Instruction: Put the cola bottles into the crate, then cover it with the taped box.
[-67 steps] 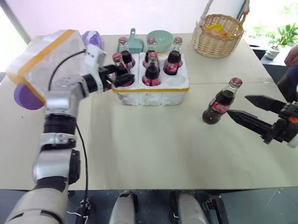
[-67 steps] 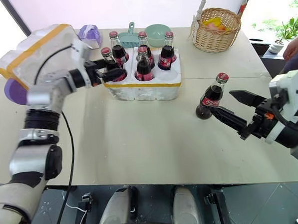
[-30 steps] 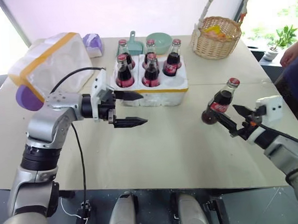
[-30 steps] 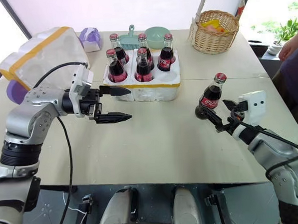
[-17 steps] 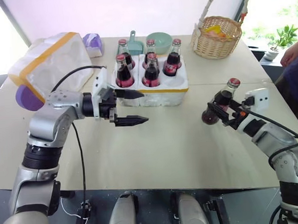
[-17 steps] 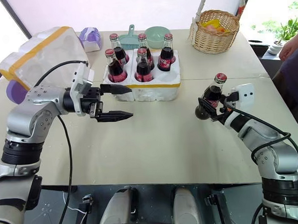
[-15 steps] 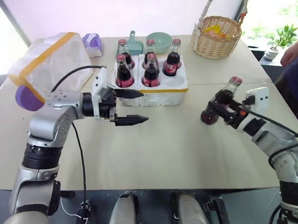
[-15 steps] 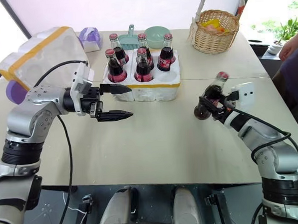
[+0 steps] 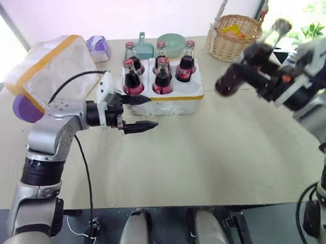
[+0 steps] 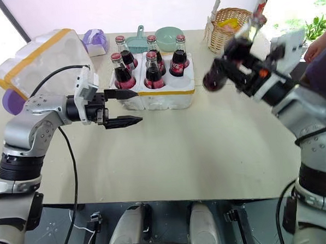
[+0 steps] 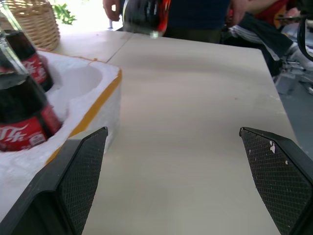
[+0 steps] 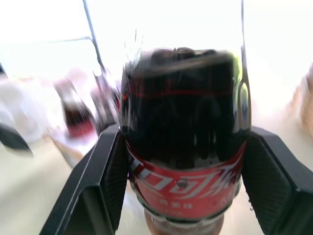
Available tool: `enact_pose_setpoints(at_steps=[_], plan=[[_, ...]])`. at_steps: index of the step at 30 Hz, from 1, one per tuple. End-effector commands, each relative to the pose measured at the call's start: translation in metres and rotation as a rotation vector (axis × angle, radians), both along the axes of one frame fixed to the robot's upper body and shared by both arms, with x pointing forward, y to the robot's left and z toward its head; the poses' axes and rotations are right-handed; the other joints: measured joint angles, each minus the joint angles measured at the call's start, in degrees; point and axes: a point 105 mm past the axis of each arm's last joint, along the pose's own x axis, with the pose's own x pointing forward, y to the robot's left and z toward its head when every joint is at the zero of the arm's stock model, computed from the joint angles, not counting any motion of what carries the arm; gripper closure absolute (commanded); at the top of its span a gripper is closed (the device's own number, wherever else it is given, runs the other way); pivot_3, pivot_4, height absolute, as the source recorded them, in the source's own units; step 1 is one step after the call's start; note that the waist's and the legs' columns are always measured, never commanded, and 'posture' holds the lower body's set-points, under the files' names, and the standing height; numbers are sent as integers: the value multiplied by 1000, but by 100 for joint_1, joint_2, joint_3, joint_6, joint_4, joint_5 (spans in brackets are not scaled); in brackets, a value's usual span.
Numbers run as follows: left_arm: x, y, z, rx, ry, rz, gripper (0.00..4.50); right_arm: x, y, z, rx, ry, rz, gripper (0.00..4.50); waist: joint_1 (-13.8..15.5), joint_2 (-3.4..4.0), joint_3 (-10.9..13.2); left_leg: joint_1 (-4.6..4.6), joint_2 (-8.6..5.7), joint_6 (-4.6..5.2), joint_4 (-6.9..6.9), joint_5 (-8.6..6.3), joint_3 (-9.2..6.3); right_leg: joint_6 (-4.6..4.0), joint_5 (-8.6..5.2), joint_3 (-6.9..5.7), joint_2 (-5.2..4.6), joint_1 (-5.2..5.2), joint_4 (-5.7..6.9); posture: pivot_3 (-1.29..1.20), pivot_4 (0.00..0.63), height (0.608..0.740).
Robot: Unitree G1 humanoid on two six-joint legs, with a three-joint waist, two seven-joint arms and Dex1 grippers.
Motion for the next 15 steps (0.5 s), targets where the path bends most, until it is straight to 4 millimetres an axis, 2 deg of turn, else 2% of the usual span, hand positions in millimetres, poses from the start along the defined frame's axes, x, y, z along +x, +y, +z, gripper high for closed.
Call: enact_pose_setpoints(at_steps=[1,5,10,15], plan=[[3,7,10,-18,-45,41,0,5,15,20,-8,-55,36,1856,-1,0,0,-3,0,0,1,0,0,0,0,0,0,-2,0,0,150,740],[5,7,11,-28,-52,56,0,34,31,16,-37,-34,44,1856,3,0,0,-15,-1,0,3,0,1,0,1,0,-1,-12,1,0,150,740],[4,9,11,-33,-57,77,0,72,35,6,-25,1,1,1856,23,0,0,-66,-1,-1,16,2,0,1,2,0,-1,-61,16,0,150,740],[4,14,11,-34,-59,105,0,89,45,-16,-51,71,25,1856,9,0,0,-68,-1,-1,15,2,2,1,2,0,-1,-64,15,0,150,740]])
